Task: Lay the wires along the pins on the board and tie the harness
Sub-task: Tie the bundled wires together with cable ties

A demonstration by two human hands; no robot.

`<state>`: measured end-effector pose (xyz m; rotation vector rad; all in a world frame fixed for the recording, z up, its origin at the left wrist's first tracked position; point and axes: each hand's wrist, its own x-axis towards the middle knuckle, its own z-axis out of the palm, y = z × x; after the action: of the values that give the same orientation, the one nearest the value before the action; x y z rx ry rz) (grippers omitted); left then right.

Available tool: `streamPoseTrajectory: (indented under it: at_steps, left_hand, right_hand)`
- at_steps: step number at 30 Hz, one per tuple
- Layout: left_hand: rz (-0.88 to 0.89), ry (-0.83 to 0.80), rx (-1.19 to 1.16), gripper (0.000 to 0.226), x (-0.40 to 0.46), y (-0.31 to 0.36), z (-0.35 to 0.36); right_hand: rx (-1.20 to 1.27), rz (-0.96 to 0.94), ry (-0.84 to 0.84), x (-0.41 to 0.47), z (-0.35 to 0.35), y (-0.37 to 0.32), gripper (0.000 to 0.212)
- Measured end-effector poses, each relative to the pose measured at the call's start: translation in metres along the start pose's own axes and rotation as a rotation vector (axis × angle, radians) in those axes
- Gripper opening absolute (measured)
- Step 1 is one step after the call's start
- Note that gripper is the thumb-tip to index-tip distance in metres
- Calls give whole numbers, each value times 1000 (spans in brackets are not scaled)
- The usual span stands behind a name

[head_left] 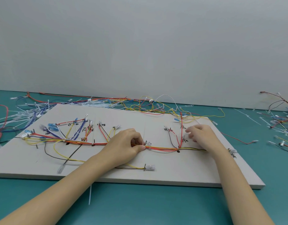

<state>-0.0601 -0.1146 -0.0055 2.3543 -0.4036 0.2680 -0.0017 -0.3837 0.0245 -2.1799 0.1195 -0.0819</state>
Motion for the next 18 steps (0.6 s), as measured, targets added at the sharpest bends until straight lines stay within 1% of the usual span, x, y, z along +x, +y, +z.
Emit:
streamPoseTrajectory:
  at_steps: [2,4,6,10,15,18]
  left_hand:
    - [1,1,1,23,0,0,0]
    - [2,3,4,24,0,1,0]
    - [1,4,9,23,0,1,0]
    - [0,8,15,21,0,0,0]
    - [-2,5,14,18,0,0,0]
    - [3,4,12,16,0,0,0]
  right_hand:
    - [-67,-6,-141,-3,-5,1,18]
    - [-72,-41,-191,-5,-5,2,12]
    - [-85,-66,-189,-5,-2,2,9]
    - [-80,-56,-168,-4,4,2,10]
    - [100,-22,-176,-4,0,3,7]
    - [126,-53,-147,-5,0,4,7]
